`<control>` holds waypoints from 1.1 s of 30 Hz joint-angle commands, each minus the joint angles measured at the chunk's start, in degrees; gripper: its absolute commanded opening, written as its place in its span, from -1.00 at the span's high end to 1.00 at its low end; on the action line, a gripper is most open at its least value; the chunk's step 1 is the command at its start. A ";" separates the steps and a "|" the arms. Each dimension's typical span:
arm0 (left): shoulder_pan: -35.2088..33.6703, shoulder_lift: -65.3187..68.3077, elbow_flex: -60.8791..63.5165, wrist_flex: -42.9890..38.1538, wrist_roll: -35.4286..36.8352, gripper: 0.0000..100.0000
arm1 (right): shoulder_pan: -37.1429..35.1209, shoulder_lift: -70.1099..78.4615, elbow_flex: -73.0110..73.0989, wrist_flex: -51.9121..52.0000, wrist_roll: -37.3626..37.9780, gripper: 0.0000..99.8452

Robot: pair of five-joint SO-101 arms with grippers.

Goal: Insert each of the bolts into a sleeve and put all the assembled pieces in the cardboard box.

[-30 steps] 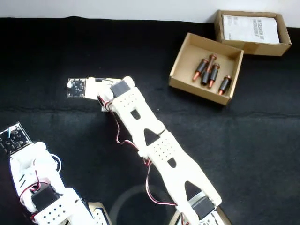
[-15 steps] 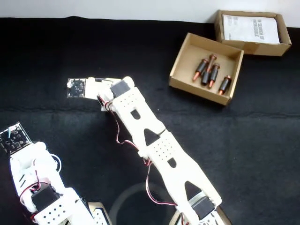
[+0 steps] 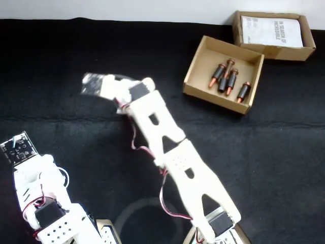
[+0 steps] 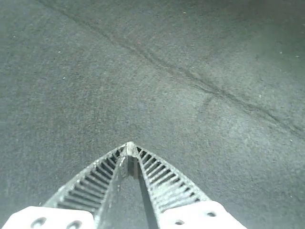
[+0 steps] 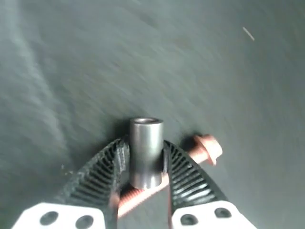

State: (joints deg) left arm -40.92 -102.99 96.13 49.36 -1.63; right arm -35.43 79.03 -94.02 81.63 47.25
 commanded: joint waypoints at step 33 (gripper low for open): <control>9.63 -0.57 1.01 14.24 0.00 0.95 | 41.80 -60.44 40.92 19.56 -51.16 0.99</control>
State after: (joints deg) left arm -32.31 -103.08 96.13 62.11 -1.63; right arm 4.31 26.73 -67.56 100.53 -1.19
